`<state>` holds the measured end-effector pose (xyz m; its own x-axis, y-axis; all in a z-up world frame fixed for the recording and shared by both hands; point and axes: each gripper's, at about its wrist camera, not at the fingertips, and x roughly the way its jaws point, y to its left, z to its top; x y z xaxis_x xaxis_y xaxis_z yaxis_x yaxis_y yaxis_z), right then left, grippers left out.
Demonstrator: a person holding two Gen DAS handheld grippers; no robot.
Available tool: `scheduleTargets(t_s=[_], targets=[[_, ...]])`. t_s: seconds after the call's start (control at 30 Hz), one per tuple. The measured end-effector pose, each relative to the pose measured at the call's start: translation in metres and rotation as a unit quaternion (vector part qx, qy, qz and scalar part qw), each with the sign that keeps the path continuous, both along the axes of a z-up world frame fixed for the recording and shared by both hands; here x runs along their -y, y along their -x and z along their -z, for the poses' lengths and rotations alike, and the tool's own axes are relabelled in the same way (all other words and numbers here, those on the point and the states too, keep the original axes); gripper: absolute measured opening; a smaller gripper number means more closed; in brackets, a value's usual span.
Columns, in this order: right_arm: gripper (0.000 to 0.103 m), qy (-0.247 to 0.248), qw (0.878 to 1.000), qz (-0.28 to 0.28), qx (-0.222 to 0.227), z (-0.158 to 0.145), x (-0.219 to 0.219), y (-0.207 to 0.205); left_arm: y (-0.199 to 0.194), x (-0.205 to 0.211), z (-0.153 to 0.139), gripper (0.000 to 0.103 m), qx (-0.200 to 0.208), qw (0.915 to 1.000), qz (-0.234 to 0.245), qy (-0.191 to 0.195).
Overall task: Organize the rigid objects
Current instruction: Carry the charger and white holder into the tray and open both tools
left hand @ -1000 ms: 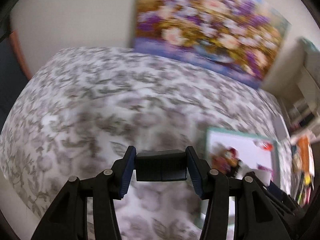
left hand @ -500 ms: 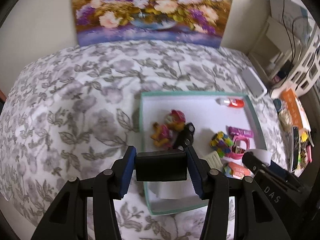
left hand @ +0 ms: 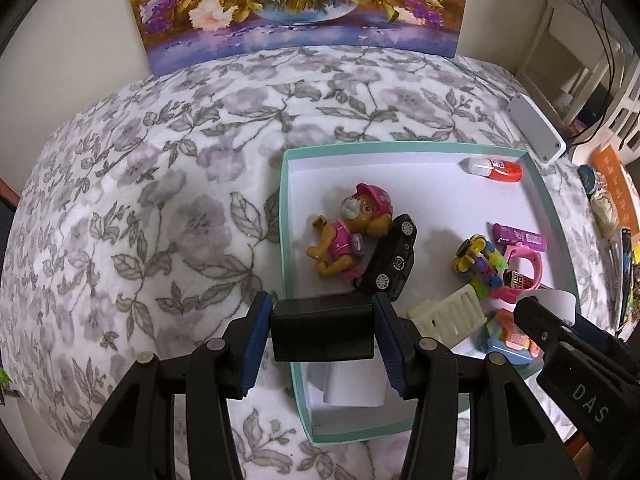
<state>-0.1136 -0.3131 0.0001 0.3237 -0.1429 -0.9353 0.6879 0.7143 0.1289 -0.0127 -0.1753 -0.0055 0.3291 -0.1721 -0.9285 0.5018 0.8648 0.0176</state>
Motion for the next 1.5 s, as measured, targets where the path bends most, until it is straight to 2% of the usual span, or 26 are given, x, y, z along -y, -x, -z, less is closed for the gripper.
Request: scheduleTargets(t_s=[0.37,0.47,0.5,0.6,0.9,1.0,1.2,1.33,1.37,1.43,1.5], targets=[[0.066,-0.005,1.0,-0.007,-0.02,0.011,0.001,-0.007,0.003,0.007,0.006,0.053,0.012,0.9997,0.014,-0.013],[0.067,-0.004,1.0,-0.007,-0.026,0.013,0.001,-0.007,0.002,0.006,0.007,0.058,0.007,0.9998,0.014,-0.01],[0.068,-0.002,1.0,-0.007,-0.027,0.013,0.0,-0.008,0.002,0.006,0.007,0.062,0.005,0.9998,0.014,-0.01],[0.076,0.004,1.0,-0.01,-0.029,0.011,-0.002,-0.009,0.001,0.004,0.007,0.062,-0.001,0.9999,0.01,-0.003],[0.086,0.014,0.999,-0.013,-0.027,0.005,-0.005,-0.007,-0.001,-0.011,0.0,0.063,-0.015,0.9995,-0.012,0.024],[0.092,0.019,0.999,-0.011,-0.026,0.003,-0.007,-0.006,-0.003,-0.018,-0.002,0.075,-0.018,0.9991,-0.021,0.032],[0.093,0.025,0.999,-0.012,-0.025,0.0,-0.009,-0.004,-0.007,-0.037,-0.006,0.076,-0.027,0.9971,-0.046,0.054],[0.102,0.031,0.999,-0.013,-0.024,-0.003,-0.012,-0.004,-0.009,-0.051,-0.007,0.076,-0.022,0.996,-0.067,0.054],[0.102,0.033,0.999,-0.014,-0.023,-0.004,-0.013,-0.004,-0.009,-0.054,-0.007,0.078,-0.018,0.9958,-0.073,0.051],[0.102,0.037,0.999,-0.017,-0.022,-0.004,-0.016,-0.004,-0.01,-0.06,-0.007,0.089,-0.012,0.9954,-0.083,0.046],[0.103,0.041,0.999,-0.019,-0.022,-0.005,-0.018,-0.004,-0.011,-0.064,-0.007,0.089,-0.006,0.9951,-0.09,0.041]])
